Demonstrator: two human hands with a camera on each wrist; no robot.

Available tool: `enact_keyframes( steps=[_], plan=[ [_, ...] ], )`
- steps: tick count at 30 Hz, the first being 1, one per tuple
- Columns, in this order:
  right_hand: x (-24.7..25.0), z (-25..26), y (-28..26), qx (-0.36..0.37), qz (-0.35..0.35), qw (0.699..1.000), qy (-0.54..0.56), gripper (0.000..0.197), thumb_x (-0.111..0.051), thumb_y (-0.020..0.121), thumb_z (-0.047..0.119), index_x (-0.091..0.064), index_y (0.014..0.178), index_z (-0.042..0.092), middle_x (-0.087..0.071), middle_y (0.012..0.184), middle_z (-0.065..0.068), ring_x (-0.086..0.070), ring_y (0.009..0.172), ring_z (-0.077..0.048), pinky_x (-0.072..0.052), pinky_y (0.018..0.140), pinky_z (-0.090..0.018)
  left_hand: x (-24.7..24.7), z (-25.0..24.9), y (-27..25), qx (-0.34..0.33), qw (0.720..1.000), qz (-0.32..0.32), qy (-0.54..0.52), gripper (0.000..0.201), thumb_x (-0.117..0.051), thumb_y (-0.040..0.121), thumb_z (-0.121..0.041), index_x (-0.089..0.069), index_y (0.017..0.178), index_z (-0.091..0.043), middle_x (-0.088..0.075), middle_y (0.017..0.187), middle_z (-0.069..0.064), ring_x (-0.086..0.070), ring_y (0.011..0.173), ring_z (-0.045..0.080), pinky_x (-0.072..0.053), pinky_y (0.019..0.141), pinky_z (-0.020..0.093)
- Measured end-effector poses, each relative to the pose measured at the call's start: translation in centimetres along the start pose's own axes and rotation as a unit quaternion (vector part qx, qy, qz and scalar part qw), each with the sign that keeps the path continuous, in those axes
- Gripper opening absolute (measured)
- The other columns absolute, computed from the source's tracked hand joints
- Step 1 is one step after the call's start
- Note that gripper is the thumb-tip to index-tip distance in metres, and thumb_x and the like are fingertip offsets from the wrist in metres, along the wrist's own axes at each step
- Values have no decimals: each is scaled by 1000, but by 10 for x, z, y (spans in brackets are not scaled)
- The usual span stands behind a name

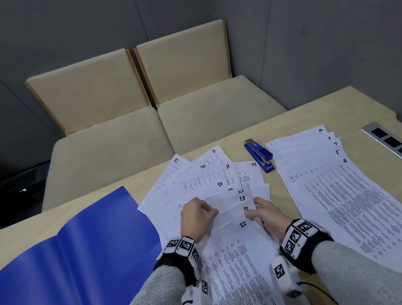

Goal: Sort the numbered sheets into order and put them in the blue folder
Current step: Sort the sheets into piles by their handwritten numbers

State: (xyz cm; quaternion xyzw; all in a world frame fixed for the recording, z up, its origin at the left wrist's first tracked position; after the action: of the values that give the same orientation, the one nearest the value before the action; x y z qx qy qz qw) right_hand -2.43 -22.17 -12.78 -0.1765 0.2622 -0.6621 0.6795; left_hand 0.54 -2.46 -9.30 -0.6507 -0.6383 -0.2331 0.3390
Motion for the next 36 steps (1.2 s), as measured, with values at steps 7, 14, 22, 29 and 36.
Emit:
enact_keyframes(
  steps=[7,14,22,29,36],
  plan=[
    [7,7,-4,46,-54,997,-34,21,-54,87,-5,-63,104,3,-69,102,-15,-67,89,-28,-54,81,-39,13,2,-8,-54,995,-63,48,38,-71,75,-48,-56,99,-23,-40,112,-6,-36,104,10,-27,92,31],
    [14,47,-25,123,-47,991,11,21,-55,89,-4,-65,94,13,-70,93,-5,-66,86,-21,-54,78,-33,19,59,-33,77,976,-67,-193,99,-80,70,-43,-15,143,-25,-28,133,-1,-39,119,16,-40,102,36],
    [20,130,-52,222,-14,972,80,40,-70,80,16,-53,108,-8,-63,106,-14,-56,104,-27,-48,89,-30,24,54,-36,48,981,-7,-189,80,-75,78,-36,-29,139,-17,-43,132,-1,-45,121,15,-42,97,30],
    [6,198,-81,324,-24,940,100,21,-49,92,-5,-58,100,12,-65,101,-1,-63,93,-13,-49,92,-33,94,-19,-33,-43,960,-87,-263,77,-71,76,-49,-33,137,-23,-44,135,-13,-44,122,2,-36,102,25],
    [-65,233,-80,326,60,937,109,23,-61,89,12,-52,107,21,-68,100,3,-65,87,-10,-51,73,-28,209,-49,-49,-146,927,-265,-223,10,-60,93,-24,-54,91,-33,-62,84,-12,-56,74,5,-46,66,27]
  ],
)
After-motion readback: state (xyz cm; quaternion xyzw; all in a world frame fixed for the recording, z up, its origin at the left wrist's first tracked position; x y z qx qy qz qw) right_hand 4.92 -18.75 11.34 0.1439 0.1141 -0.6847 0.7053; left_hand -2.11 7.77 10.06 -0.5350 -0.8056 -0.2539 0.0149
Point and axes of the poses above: each hand's wrist, its own y-axis towards the middle knuckle, its own x-axis out of the back of the hand, z = x × y, the point moved 7 cm from there along y, towards the middle knuckle
